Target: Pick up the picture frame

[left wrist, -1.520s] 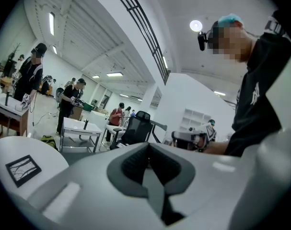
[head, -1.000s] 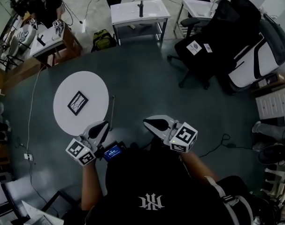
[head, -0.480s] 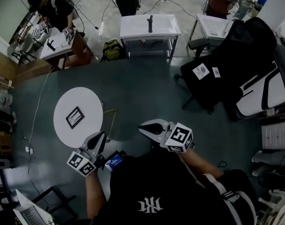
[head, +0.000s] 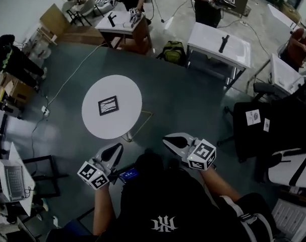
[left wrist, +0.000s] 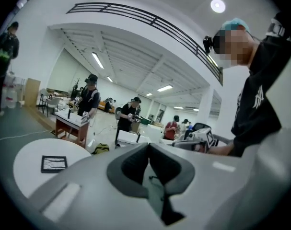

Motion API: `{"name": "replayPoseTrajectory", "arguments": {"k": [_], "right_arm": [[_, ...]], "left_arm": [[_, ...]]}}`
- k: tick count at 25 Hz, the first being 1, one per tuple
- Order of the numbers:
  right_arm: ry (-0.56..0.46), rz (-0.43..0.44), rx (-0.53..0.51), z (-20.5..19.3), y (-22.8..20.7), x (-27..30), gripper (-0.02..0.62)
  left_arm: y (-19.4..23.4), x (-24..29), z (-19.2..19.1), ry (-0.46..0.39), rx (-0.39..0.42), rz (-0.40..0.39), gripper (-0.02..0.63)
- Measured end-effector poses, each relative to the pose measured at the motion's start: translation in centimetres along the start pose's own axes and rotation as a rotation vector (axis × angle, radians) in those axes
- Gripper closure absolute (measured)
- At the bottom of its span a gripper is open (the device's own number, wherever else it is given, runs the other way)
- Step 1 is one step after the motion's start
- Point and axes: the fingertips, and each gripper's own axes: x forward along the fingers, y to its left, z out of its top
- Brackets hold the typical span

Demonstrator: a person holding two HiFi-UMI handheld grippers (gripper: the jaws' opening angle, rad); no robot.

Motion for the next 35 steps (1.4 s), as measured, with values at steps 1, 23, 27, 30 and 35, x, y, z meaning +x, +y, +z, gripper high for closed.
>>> {"name": "replayPoseTrajectory", "arguments": {"k": [1, 23, 27, 30, 35], "right_arm": [[0.025, 0.028, -0.016, 0.0, 0.1, 1.6, 0.595], [0.215, 0.165, -0.165, 10.8, -11.2, 31.3, 0.555], [0.255, 0.194, -0.182, 10.6, -12.2, 37.4, 0.499], [0.316, 0.218, -0.187, 8.5, -13.2, 41.1, 0.467], [0.454, 0.266, -0.188, 3.0, -15.5, 44.9, 0.326]], "left_arm": [[1.0, -0.7, 0.2, 0.004, 0.013, 0.03, 0.603], [32.0, -3.5, 7.7, -0.184, -0.122, 0.257, 0.603], [36.7, -5.4, 5.8, -0.147, -0.152, 0.316, 0.603], [40.0, -6.7, 2.1, -0.063, -0.187, 0.391, 0.602], [43.4, -8.4, -4.2, 0.025, -0.239, 0.468, 0.562]]}}
